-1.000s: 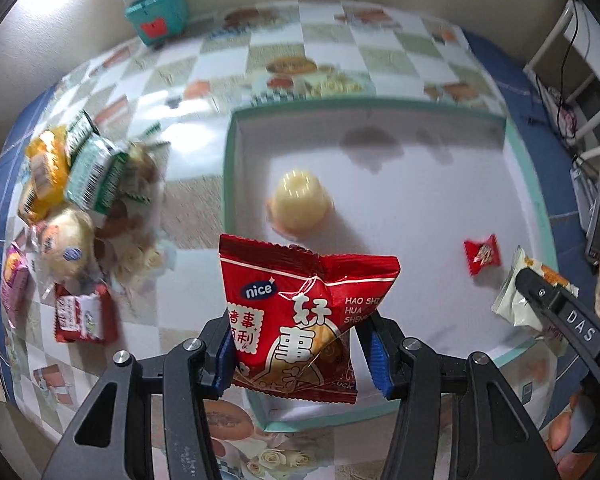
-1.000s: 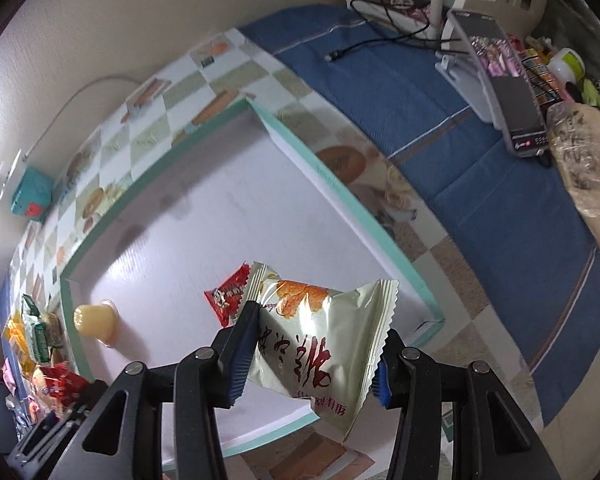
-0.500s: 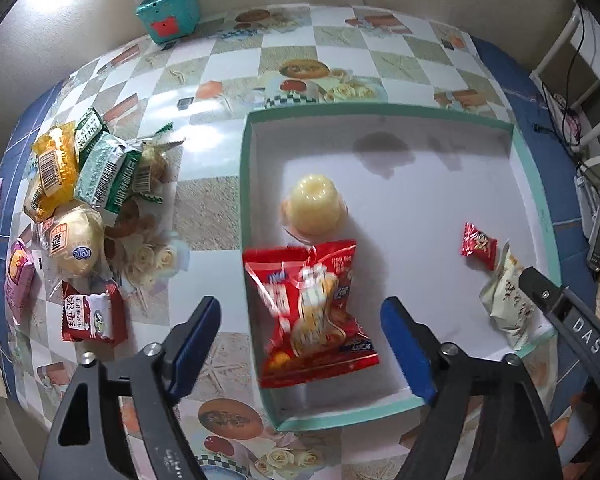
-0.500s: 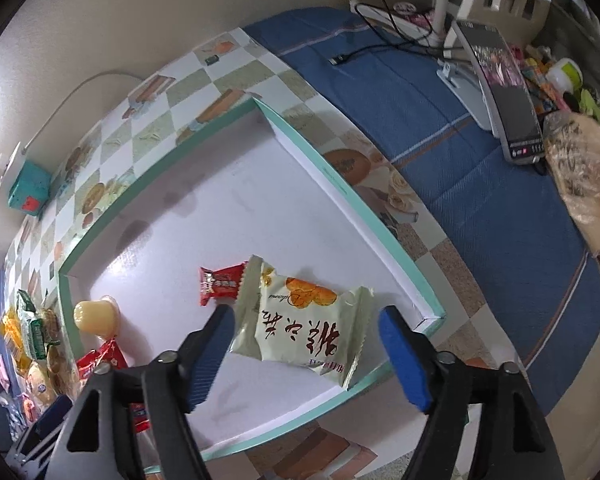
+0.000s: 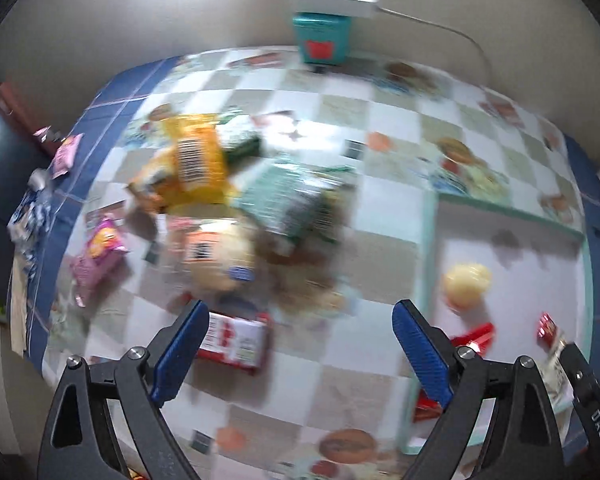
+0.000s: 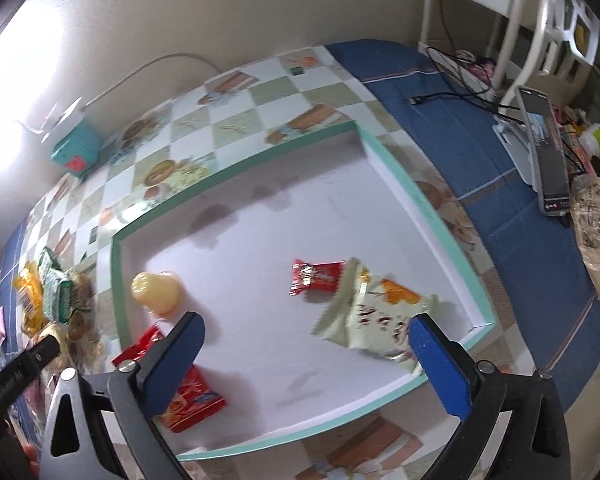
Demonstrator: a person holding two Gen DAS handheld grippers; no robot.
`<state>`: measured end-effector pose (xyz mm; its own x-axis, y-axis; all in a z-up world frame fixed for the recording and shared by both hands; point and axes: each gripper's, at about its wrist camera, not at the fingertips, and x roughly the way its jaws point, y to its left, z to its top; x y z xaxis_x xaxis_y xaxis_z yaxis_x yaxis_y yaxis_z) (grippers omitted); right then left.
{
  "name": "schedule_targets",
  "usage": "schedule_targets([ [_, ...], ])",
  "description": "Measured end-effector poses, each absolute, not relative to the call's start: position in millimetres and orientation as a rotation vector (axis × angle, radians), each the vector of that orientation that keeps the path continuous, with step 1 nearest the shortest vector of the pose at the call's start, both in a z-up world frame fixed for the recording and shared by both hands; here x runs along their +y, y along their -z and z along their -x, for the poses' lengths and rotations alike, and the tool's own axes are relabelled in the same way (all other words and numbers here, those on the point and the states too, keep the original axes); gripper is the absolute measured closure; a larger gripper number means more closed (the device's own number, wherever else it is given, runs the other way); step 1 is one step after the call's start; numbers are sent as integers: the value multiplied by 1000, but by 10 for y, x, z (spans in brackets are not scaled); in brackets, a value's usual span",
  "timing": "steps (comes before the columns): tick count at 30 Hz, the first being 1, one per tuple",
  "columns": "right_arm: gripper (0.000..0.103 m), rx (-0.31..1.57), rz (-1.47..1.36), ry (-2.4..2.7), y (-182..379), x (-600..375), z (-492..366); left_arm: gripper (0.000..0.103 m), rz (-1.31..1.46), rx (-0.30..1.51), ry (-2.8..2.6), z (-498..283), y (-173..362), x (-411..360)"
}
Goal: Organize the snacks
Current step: 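Open the left gripper to drop the red bag while the right gripper releases the cream bag into the tray, then move the right gripper to the milk biscuit pack while the left approaches the pink bag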
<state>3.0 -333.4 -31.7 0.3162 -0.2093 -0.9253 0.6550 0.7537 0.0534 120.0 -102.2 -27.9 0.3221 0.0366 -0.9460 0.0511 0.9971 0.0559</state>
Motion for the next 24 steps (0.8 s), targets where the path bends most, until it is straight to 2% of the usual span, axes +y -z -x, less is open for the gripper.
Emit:
schedule_targets([
  [24,0,1083,-280,356,269,-1875,-639,10,175,1214,-219,-1303,156,745],
])
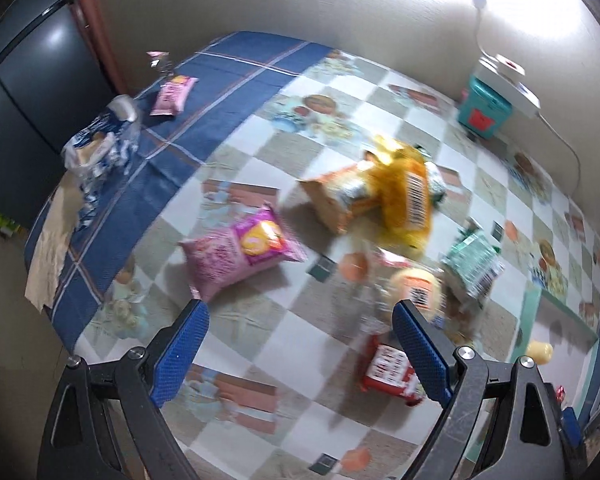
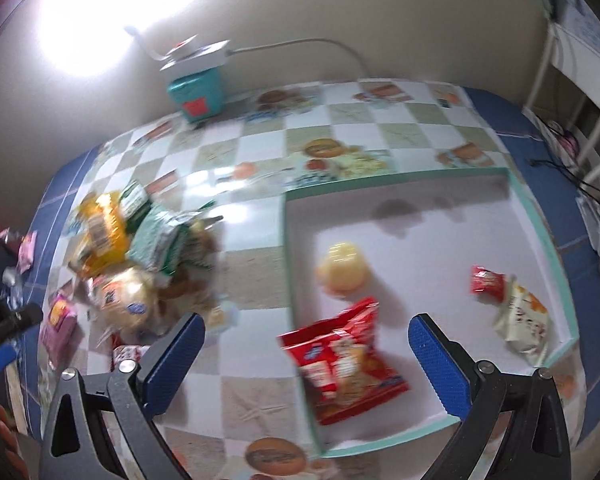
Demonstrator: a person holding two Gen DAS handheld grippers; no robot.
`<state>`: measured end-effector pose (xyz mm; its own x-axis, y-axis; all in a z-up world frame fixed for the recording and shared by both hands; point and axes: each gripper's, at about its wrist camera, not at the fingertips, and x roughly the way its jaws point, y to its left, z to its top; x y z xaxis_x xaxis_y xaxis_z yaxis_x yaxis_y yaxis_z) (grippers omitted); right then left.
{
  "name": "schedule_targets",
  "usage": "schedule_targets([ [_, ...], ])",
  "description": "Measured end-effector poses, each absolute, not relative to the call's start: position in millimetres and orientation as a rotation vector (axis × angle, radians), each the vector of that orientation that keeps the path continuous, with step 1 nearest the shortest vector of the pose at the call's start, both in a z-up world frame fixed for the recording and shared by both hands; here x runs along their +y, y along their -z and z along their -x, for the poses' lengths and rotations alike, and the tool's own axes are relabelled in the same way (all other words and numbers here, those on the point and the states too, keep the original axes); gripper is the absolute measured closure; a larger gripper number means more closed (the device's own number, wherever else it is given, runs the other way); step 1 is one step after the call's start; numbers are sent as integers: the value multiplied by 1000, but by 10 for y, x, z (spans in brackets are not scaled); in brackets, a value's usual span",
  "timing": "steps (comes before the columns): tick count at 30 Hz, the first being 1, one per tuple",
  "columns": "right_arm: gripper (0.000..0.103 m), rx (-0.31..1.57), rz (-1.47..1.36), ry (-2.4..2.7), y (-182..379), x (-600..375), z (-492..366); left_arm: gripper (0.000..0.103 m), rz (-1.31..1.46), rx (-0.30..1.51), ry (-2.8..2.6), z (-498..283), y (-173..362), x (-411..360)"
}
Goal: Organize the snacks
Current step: 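Move the right gripper to the milk biscuit pack while the left approaches the pink bag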
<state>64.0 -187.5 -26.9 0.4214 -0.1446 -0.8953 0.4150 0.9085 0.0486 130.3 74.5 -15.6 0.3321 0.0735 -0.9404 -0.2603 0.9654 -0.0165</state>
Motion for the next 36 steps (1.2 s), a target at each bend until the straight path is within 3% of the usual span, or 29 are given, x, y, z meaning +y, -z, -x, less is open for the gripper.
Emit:
schedule_targets([
  [13,0,1124,-258,240,441,-1292,-818,10,319,1223,-358,-1280,265,1447],
  [26,0,1216,-249,137,834,-798,-962,10,365,1340,-366,-1421,705,1587],
  [36,0,1247,-255,90,1020,-576,-1051,10,402,1331,-356,-1549,767,1681],
])
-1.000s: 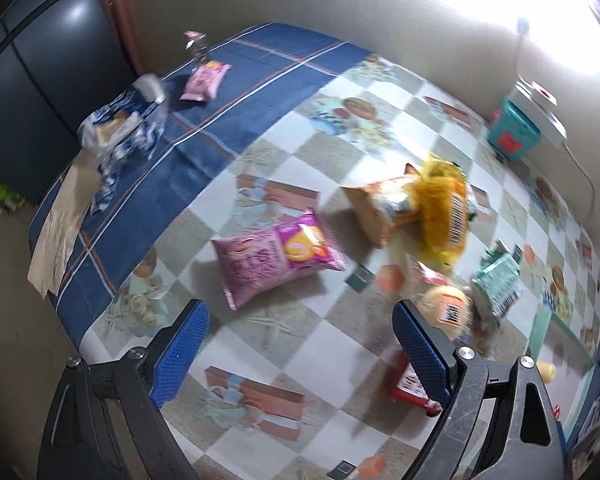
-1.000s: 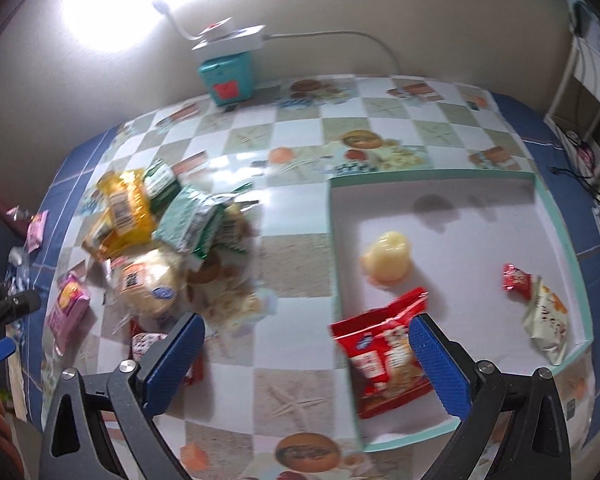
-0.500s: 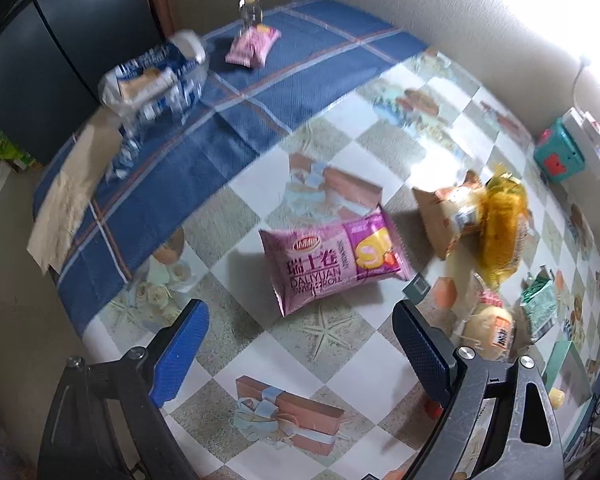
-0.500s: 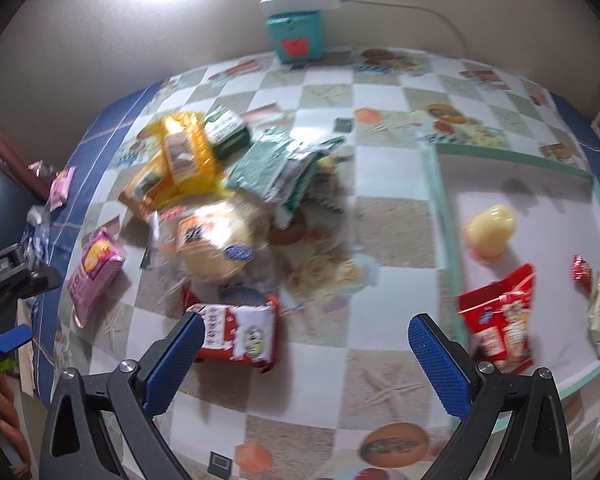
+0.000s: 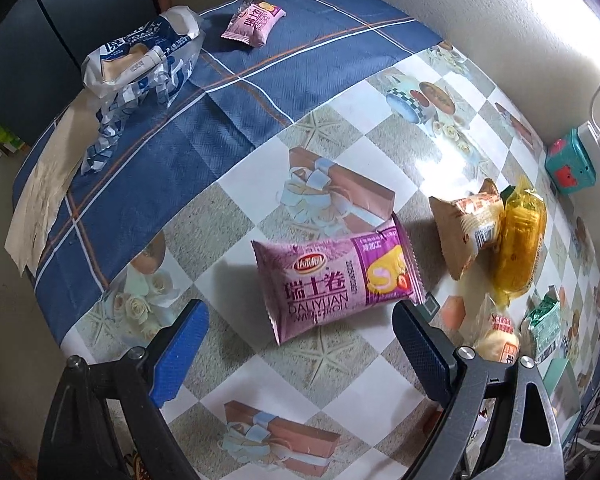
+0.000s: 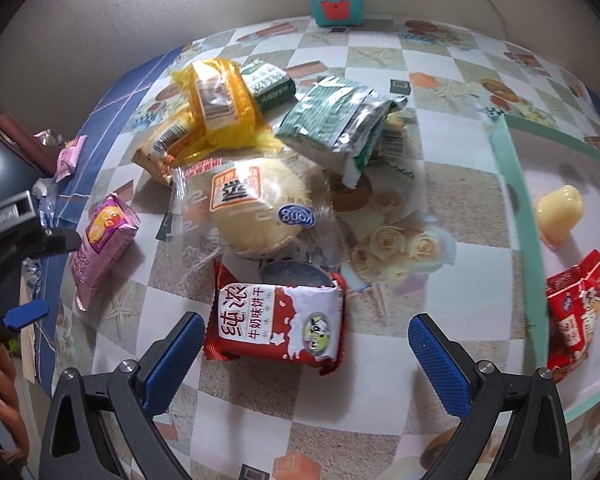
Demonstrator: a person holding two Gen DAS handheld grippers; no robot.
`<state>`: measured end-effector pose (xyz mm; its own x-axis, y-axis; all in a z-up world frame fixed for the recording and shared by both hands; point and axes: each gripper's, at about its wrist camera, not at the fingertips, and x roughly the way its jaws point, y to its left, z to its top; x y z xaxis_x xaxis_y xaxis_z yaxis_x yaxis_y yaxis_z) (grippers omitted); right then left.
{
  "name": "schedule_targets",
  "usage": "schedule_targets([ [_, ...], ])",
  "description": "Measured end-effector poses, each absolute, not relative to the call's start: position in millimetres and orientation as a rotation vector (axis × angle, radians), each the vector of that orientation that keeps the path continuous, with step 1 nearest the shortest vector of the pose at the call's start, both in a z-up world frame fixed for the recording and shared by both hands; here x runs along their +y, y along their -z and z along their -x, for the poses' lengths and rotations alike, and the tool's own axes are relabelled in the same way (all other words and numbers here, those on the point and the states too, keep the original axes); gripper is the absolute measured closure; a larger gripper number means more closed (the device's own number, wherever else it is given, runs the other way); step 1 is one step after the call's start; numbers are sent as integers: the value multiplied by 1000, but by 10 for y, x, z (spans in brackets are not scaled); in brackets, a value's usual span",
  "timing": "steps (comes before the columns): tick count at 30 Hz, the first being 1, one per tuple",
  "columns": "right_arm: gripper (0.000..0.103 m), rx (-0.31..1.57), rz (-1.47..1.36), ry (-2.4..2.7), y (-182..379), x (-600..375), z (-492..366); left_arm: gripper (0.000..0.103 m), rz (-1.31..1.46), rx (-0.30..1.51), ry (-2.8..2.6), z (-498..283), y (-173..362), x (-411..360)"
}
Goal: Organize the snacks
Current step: 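Move the right gripper to the milk biscuit pack while the left approaches the pink bag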
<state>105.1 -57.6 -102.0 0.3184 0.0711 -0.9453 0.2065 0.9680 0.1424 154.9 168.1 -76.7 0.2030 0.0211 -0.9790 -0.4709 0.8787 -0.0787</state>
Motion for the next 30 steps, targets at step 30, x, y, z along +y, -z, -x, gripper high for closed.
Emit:
schedule_targets([
  [30,5,1298,-180,75,1315,-161,-1185,10,359,1331,-310,-1928,1082,1556],
])
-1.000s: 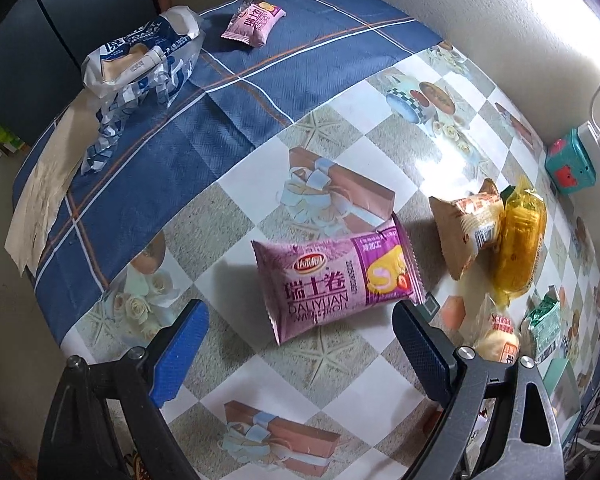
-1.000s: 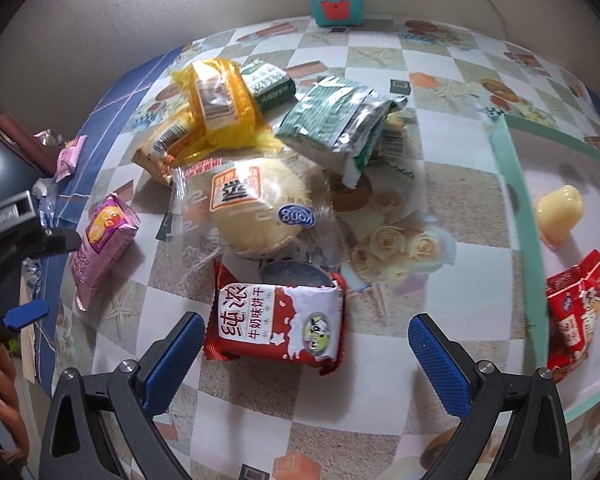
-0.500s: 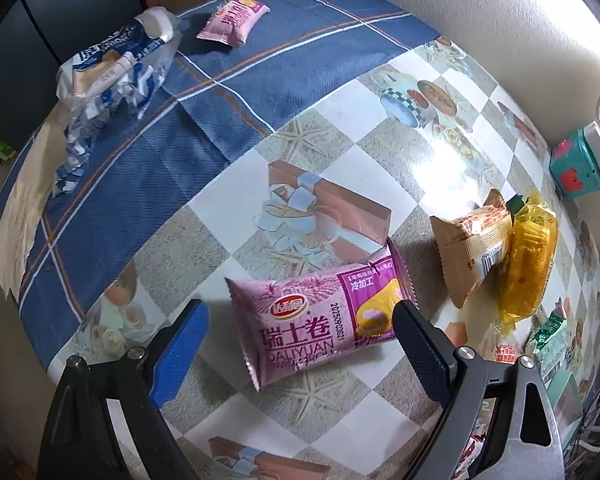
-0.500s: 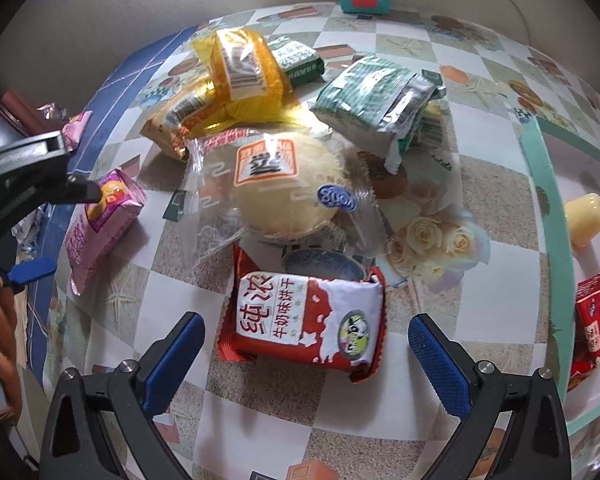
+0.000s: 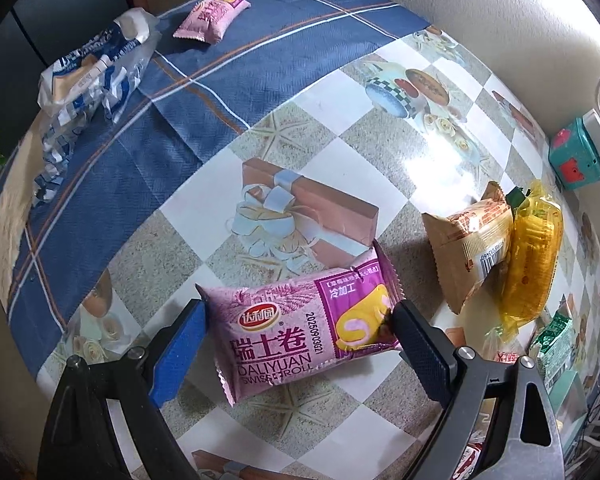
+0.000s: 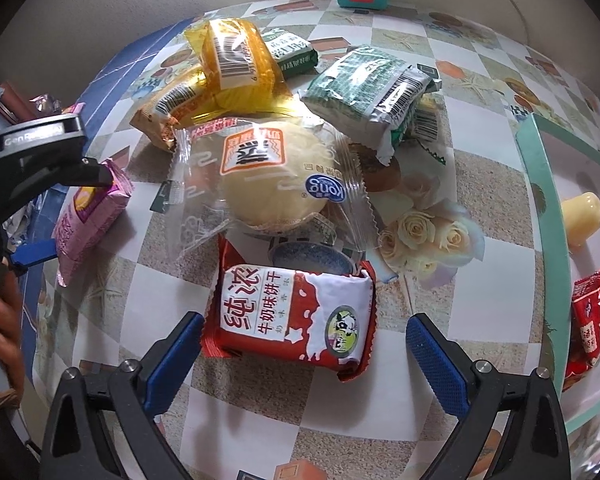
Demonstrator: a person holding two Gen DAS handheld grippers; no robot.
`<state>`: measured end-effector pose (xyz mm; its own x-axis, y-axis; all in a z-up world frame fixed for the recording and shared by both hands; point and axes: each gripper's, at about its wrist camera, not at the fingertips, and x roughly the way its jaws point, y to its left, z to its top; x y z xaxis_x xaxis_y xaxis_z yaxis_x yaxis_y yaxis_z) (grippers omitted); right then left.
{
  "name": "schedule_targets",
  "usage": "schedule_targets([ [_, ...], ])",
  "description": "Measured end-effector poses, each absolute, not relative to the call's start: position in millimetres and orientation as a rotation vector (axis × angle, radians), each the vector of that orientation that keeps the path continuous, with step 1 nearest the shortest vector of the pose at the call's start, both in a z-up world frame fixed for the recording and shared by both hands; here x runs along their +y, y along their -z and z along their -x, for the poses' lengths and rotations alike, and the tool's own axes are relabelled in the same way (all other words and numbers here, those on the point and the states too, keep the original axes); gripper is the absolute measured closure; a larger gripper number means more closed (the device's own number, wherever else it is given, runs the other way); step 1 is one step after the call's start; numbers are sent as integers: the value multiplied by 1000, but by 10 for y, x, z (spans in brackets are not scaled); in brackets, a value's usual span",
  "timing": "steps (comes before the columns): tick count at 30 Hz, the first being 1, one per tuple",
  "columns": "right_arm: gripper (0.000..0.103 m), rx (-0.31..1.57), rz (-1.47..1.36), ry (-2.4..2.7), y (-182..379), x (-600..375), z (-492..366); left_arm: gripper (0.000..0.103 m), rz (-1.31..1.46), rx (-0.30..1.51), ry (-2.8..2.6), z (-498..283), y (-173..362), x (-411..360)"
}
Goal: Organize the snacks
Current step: 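Move the right gripper to the milk biscuit pack while the left approaches the pink bag, then grasp the milk biscuit pack with the right gripper while the left grasps the swiss roll bag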
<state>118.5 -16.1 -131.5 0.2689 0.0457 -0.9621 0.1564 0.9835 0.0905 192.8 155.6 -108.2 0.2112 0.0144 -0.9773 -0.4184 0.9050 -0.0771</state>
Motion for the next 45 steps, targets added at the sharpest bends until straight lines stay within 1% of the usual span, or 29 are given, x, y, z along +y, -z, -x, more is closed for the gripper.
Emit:
schedule_targets([
  [4,13,1294,-192,77,1284,-265,-1173,13,345,1331,-320,-1920,1074,1554],
  [6,20,1291,-194,79,1261,-317,-1162,15,354,1329,-321,-1923,1068,1564],
  [11,30,1290,-211,75,1240,-450,-1162,18,355,1328,-320,-1896,1047,1580],
  [19,32,1298,-222,88,1240,-640,-1141,20,309,1354,-311,-1808,1020,1490],
  [28,32,1317,-221,125,1233,-858,-1123,20,371,1418,-269,-1553,1041,1423],
  [37,34,1319,-235,155,1182,-1157,-936,20,408,1455,-226,-1252,1038,1140],
  [45,34,1306,-261,169,1068,-1373,-811,20,357,1471,-161,-1079,1027,859],
])
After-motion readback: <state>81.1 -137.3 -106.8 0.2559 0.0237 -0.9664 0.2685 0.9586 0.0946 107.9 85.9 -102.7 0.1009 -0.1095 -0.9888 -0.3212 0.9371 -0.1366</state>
